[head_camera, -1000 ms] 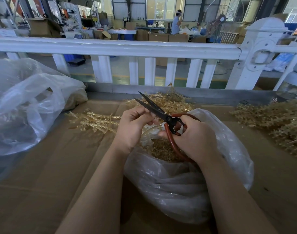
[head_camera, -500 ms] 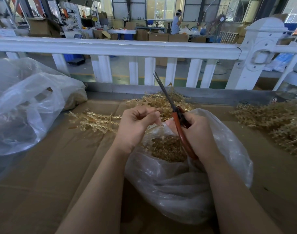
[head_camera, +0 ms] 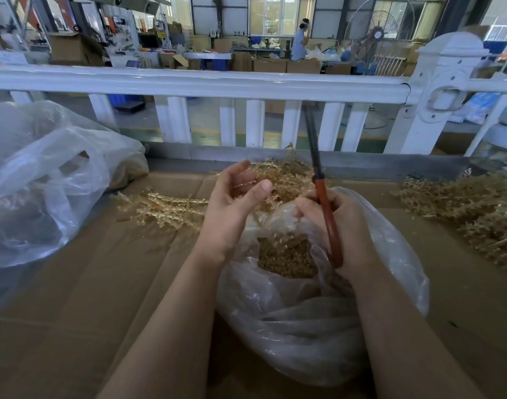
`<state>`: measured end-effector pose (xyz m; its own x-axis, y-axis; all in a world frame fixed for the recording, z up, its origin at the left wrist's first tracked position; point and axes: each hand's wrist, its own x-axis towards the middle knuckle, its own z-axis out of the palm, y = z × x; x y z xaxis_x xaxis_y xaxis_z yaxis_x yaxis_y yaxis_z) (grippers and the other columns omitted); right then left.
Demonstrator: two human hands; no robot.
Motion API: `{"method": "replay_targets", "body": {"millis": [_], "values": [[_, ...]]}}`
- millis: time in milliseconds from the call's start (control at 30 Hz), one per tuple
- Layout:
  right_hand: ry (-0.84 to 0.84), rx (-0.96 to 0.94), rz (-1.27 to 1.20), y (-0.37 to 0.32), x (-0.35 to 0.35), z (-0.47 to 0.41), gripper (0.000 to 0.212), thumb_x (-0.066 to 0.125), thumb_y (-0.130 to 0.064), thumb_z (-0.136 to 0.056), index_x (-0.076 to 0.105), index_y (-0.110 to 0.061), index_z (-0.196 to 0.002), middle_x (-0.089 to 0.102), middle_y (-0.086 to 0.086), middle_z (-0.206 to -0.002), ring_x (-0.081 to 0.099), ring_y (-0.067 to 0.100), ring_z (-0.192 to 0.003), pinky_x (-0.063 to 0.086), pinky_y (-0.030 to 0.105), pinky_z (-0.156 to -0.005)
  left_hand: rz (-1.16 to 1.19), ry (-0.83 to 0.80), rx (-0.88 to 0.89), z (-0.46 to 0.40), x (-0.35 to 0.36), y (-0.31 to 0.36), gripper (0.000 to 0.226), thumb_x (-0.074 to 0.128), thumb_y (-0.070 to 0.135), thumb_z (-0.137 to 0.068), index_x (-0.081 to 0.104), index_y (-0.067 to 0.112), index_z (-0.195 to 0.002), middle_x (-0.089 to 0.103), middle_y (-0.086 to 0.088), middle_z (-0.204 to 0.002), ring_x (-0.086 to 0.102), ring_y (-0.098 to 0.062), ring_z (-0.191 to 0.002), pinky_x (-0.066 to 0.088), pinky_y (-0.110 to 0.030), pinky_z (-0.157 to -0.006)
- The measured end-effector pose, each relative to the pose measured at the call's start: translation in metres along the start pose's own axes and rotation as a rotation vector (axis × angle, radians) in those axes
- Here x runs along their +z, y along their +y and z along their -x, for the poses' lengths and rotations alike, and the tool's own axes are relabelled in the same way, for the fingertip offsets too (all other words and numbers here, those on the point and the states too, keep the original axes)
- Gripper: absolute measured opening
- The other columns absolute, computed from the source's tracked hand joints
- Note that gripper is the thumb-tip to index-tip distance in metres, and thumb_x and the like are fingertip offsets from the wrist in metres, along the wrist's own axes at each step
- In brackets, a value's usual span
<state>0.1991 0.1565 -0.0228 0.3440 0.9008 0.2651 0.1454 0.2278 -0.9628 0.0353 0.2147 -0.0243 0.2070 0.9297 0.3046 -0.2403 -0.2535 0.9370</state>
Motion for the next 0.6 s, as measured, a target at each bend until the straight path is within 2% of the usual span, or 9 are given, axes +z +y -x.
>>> {"method": "replay_targets", "body": {"millis": [100, 200, 267, 367, 433, 500, 533, 600], "values": [[0.001, -0.014, -0.081, -0.0007, -0.0065, 0.0002, 0.019, 0.069, -0.016, -0.094, 0.073, -0.018, -0.076, 0.066, -0.006, -0.061, 0.059, 0.0, -0.051, 0.045, 0.009, -0.051, 0.042, -0.016, -0.127, -0.0017, -0.0034, -0.0014, 0.071, 0.079, 0.04, -0.074, 0.052, 0.012, -0.134, 0.064, -0.001, -0.114, 0.068, -0.006, -0.091, 0.05, -0.023, -0.078], [0.005, -0.035, -0.184, 0.0014, -0.01, 0.0011, 0.016, 0.065, -0.018, -0.097, 0.068, -0.008, -0.085, 0.062, -0.006, -0.059, 0.046, 0.002, -0.041, 0.036, 0.011, -0.041, 0.02, -0.113, -0.231, -0.0027, -0.0037, -0.0023, 0.063, 0.079, 0.043, -0.07, 0.06, 0.007, -0.118, 0.067, -0.002, -0.1, 0.063, -0.01, -0.08, 0.049, -0.024, -0.069], [-0.006, -0.039, -0.238, 0.0022, -0.0104, 0.0016, 0.018, 0.066, -0.021, -0.096, 0.068, -0.009, -0.084, 0.06, 0.002, -0.064, 0.037, 0.006, -0.038, 0.03, 0.017, -0.036, -0.032, -0.218, -0.276, -0.0024, -0.0038, -0.0031, 0.052, 0.079, 0.043, -0.07, 0.066, 0.009, -0.107, 0.072, -0.003, -0.095, 0.063, -0.009, -0.074, 0.051, -0.022, -0.066], [-0.014, -0.035, -0.293, 0.0029, -0.0103, 0.001, 0.016, 0.068, -0.023, -0.095, 0.068, -0.012, -0.083, 0.059, 0.016, -0.07, 0.036, 0.006, -0.036, 0.029, 0.018, -0.034, -0.03, -0.362, -0.283, 0.0002, -0.0023, -0.004, 0.029, 0.085, 0.032, -0.071, 0.074, 0.011, -0.088, 0.073, 0.0, -0.083, 0.065, -0.006, -0.07, 0.051, -0.017, -0.064], [-0.03, -0.05, -0.292, 0.0031, -0.0098, 0.0009, 0.016, 0.069, -0.026, -0.094, 0.07, -0.018, -0.079, 0.051, 0.036, -0.075, 0.035, 0.007, -0.036, 0.028, 0.019, -0.034, 0.031, -0.376, -0.282, 0.0017, -0.001, -0.0035, 0.014, 0.082, 0.022, -0.066, 0.078, 0.016, -0.078, 0.074, 0.001, -0.078, 0.068, -0.006, -0.07, 0.052, -0.016, -0.065], [-0.027, -0.072, -0.269, 0.0019, -0.0092, 0.0017, 0.016, 0.07, -0.029, -0.092, 0.07, -0.02, -0.079, 0.048, 0.043, -0.08, 0.037, 0.007, -0.039, 0.03, 0.019, -0.037, 0.056, -0.372, -0.273, 0.0019, -0.0013, -0.0044, 0.014, 0.083, 0.021, -0.065, 0.079, 0.016, -0.078, 0.075, -0.004, -0.082, 0.07, -0.012, -0.077, 0.055, -0.021, -0.07], [-0.022, -0.085, -0.268, 0.0018, -0.0091, 0.0018, 0.017, 0.071, -0.029, -0.091, 0.069, -0.017, -0.08, 0.052, 0.039, -0.078, 0.041, 0.005, -0.04, 0.034, 0.016, -0.039, 0.053, -0.384, -0.269, 0.0018, -0.0015, -0.0048, 0.016, 0.084, 0.023, -0.065, 0.079, 0.016, -0.079, 0.076, -0.006, -0.085, 0.07, -0.015, -0.081, 0.057, -0.024, -0.074], [-0.021, -0.105, -0.289, 0.0024, -0.0086, 0.0019, 0.021, 0.07, -0.03, -0.087, 0.067, -0.009, -0.083, 0.062, 0.015, -0.073, 0.051, 0.002, -0.045, 0.039, 0.01, -0.046, 0.053, -0.427, -0.277, 0.003, -0.0008, -0.0039, 0.017, 0.085, 0.023, -0.064, 0.079, 0.017, -0.08, 0.076, -0.006, -0.087, 0.072, -0.017, -0.085, 0.058, -0.027, -0.08]]}}
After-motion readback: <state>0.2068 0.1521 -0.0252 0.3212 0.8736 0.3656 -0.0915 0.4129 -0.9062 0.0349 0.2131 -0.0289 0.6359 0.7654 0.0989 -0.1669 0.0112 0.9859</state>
